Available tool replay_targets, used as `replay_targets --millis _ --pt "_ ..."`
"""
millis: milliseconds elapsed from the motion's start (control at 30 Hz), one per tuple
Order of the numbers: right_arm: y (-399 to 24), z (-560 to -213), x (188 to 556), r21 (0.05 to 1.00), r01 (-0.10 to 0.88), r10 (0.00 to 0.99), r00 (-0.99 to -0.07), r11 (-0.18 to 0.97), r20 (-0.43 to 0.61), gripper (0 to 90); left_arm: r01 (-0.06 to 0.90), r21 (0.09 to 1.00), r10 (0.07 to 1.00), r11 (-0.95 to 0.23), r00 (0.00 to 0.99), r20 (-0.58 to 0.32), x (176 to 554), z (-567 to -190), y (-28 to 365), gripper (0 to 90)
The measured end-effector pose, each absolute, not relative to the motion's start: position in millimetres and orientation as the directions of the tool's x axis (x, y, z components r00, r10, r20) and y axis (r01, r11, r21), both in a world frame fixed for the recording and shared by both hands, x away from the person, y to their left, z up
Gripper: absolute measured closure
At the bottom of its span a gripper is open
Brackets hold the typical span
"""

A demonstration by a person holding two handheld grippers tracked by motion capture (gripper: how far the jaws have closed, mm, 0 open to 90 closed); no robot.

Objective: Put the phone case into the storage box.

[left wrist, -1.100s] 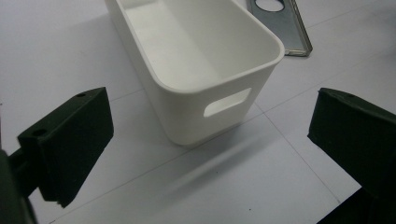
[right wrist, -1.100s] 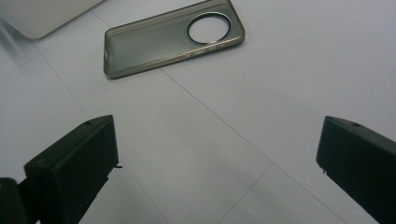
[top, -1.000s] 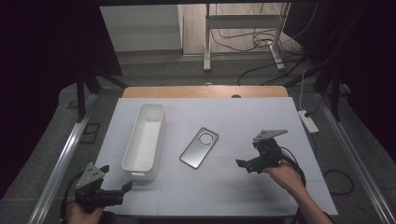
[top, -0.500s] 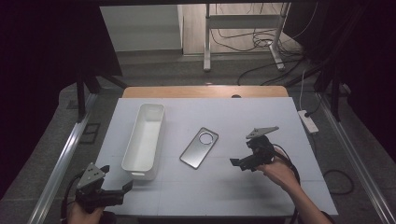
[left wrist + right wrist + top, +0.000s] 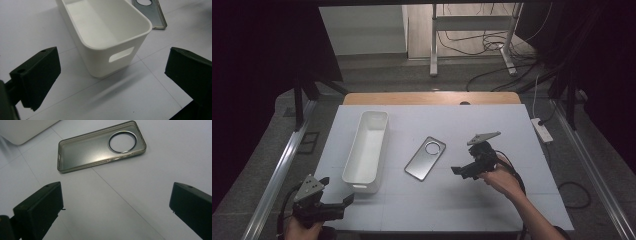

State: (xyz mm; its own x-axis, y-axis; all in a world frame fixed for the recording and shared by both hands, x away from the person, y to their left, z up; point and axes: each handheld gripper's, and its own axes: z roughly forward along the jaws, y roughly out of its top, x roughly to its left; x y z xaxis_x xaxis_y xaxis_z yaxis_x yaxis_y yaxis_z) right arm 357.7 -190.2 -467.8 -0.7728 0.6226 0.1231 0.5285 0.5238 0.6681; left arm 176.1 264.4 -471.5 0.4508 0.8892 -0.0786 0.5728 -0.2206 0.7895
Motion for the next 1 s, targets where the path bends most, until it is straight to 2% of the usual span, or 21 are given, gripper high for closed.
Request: replay_targets --millis 833,1000 --pt "-146 -477 373 0.592 0.538 0.618 -0.782 0.601 0.083 0.0 0.572 0.792 0.889 -0.211 0.45 -0.088 176 -471 266 1.0" --pt "-138 -479 376 0.569 0.562 0.622 -0.776 0.6 0.111 0.0 0.572 0.792 0.889 -0.215 0.451 -0.085 176 -471 265 1.0"
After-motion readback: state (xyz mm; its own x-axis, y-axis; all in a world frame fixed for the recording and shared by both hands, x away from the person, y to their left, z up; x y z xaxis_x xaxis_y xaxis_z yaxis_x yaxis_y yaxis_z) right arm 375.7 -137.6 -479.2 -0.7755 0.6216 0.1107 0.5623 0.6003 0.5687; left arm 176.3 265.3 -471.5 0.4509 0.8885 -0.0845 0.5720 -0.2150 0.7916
